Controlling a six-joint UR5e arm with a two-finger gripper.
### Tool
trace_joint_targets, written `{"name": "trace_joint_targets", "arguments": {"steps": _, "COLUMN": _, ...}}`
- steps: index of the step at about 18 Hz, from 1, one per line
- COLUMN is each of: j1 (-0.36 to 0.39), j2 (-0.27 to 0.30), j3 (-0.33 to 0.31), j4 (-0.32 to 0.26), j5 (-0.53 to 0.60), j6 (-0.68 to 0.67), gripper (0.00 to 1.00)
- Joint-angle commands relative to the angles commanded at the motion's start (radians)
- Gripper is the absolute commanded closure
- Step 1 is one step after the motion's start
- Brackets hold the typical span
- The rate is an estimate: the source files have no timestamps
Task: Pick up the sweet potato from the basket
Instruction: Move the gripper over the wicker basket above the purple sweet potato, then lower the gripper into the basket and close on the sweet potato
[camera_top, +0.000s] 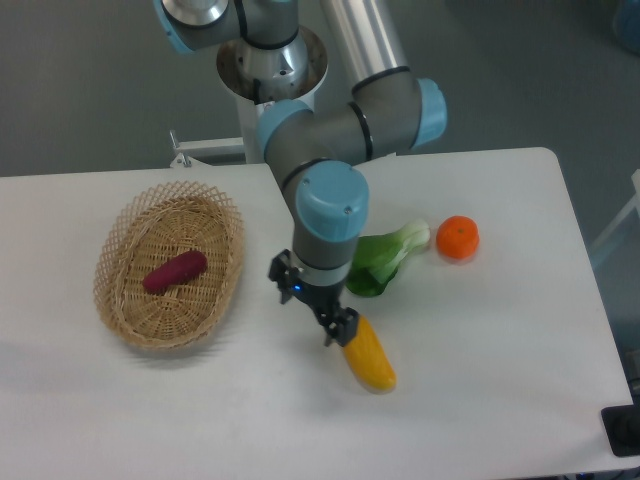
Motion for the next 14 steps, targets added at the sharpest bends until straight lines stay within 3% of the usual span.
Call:
{"name": "trace_joint_targets", "arguments": {"steps": 3, "j1": -0.037, "j2": 0.032, "j3": -0.052, "j4": 0.012, "j5": -0.015, "j6": -0.025, "gripper": 0.0}}
{"name": "trace_joint_targets", "arguments": {"steps": 14, "j1": -0.167, "j2": 0.081, "j3": -0.137, "j4": 0.02, "j5": -0.054, "j6": -0.17, "gripper": 0.0}}
